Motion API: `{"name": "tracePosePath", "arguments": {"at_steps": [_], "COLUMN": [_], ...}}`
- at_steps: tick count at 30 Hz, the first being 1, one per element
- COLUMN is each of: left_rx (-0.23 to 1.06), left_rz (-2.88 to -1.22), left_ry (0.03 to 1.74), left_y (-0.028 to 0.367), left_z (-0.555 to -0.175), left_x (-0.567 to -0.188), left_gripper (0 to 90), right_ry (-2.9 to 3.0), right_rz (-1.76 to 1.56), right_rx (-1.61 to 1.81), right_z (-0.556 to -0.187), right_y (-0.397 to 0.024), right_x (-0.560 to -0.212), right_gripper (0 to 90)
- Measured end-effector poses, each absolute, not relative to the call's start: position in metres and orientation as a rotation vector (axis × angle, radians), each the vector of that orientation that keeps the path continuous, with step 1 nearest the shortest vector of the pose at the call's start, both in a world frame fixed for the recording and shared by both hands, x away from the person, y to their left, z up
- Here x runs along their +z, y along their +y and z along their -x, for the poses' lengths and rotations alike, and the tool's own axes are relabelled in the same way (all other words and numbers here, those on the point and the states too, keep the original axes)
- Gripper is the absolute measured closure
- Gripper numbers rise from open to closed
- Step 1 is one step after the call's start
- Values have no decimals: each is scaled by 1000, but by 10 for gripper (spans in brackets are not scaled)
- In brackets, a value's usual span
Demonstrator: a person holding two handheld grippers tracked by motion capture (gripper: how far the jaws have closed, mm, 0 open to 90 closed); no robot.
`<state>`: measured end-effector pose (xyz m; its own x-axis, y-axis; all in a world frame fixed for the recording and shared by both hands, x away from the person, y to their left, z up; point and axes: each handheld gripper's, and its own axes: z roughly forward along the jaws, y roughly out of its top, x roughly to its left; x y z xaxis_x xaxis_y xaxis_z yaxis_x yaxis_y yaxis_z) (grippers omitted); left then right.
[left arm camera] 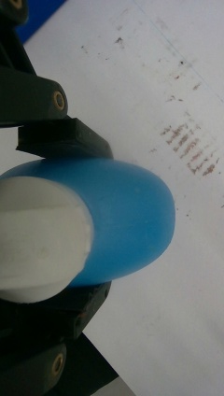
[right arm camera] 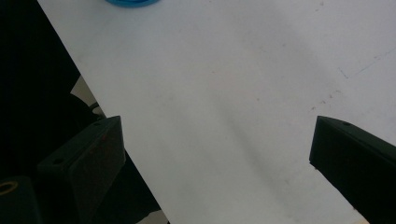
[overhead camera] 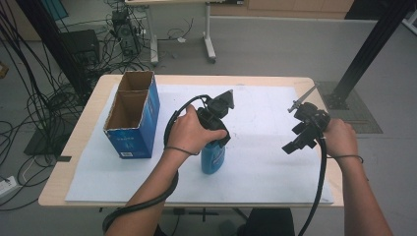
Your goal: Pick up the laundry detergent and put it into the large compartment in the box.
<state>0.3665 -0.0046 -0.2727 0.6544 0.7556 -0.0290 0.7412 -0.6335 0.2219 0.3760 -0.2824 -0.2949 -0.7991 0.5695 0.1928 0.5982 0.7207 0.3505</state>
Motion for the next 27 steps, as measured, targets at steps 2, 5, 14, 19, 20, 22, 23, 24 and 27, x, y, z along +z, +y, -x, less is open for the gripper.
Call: {"name": "tracePosePath", "arguments": {"at_steps": [2, 5, 14, 19, 20, 22, 23, 24, 27], "left_rx": [98, 99, 95, 95, 95, 93, 94, 95, 94], "left_rz": [-2658, -2657, -2664, -2660, -2657, -2664, -2664, -2666, -2663], "left_ry": [1221, 1223, 1218, 1220, 1223, 1219, 1219, 1216, 1222], "left_y": [-5, -5, -5, -5, -5, -5, -5, -5, -5], "left_z": [-366, -366, -367, -367, -367, -367, -367, -367, -367], "left_x": [-273, -273, -272, -273, -273, -272, -272, -272, -272], "left_gripper": [372, 372, 372, 372, 372, 372, 372, 373, 372], "right_ry": [-2851, -2853, -2855, -2853, -2858, -2858, -2856, -2856, -2854], "right_rz": [963, 960, 959, 959, 954, 954, 959, 958, 959], "right_rx": [-621, -618, -616, -615, -615, -613, -615, -615, -611], "right_z": [-376, -376, -377, -378, -378, -378, -378, -378, -378], "right_y": [-282, -282, -282, -281, -281, -281, -281, -281, -280], "right_x": [-295, -295, -294, -294, -294, -294, -294, -294, -294], "right_gripper": [32, 32, 32, 33, 32, 32, 32, 32, 32]}}
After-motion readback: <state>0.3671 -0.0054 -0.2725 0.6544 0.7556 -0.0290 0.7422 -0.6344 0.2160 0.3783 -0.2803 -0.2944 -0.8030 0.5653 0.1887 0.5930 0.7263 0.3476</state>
